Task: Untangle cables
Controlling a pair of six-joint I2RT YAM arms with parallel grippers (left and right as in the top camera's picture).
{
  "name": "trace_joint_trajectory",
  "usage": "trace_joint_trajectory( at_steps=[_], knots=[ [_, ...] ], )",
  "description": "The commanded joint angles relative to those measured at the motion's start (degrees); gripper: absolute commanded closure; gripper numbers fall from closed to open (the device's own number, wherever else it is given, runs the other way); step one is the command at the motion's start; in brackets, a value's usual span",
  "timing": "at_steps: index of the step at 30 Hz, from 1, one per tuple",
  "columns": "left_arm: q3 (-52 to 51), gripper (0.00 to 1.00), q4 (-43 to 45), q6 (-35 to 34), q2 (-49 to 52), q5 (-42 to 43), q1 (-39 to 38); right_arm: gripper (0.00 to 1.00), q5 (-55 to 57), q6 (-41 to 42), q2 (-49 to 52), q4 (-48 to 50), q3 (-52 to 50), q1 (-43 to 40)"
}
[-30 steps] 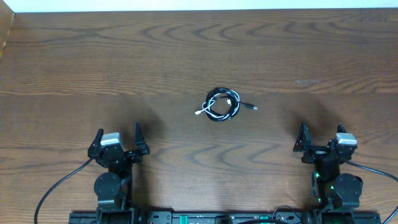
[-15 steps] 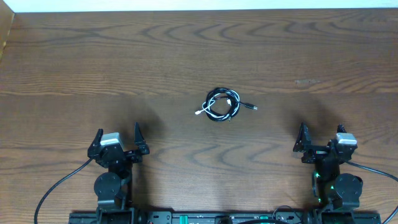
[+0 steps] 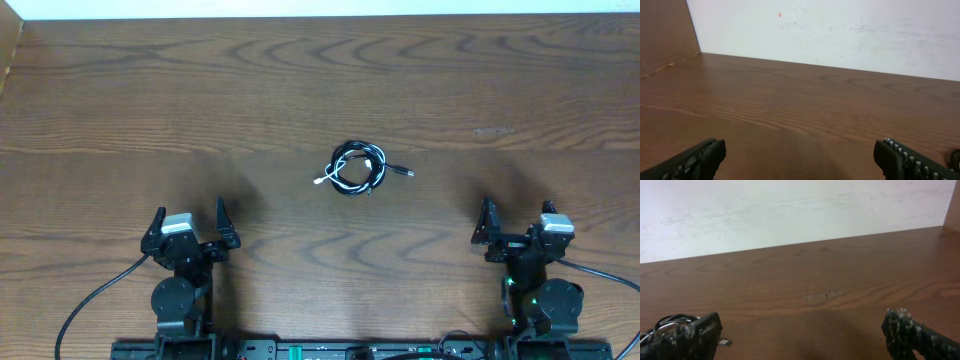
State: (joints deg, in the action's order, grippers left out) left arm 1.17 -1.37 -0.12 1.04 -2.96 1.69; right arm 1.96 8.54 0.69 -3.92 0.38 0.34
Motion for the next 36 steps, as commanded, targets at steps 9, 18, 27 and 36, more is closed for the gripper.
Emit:
trace_joint_trajectory(
  at_steps=[9,18,27,36],
  knots=[
    [-0.9,0.0,-2.4,0.5,0.3,-1.8,-0.3,0.01,0.5,-0.5,-0.3,-0.2,-0.1,0.8],
    [-0.9,0.0,-2.4,0.5,0.3,-1.8,-0.3,0.01,0.5,-0.5,-0.3,-0.2,-0.1,0.8],
    [-0.9,0.0,-2.4,0.5,0.3,-1.8,-0.3,0.01,1.3,-0.5,-0.3,0.0,-0.1,0.8],
    [-0.9,0.0,-2.2,0.5,0.3,-2.5,-0.3,0.01,1.6,-0.5,-0.3,0.9,-0.1,0.8]
  ],
)
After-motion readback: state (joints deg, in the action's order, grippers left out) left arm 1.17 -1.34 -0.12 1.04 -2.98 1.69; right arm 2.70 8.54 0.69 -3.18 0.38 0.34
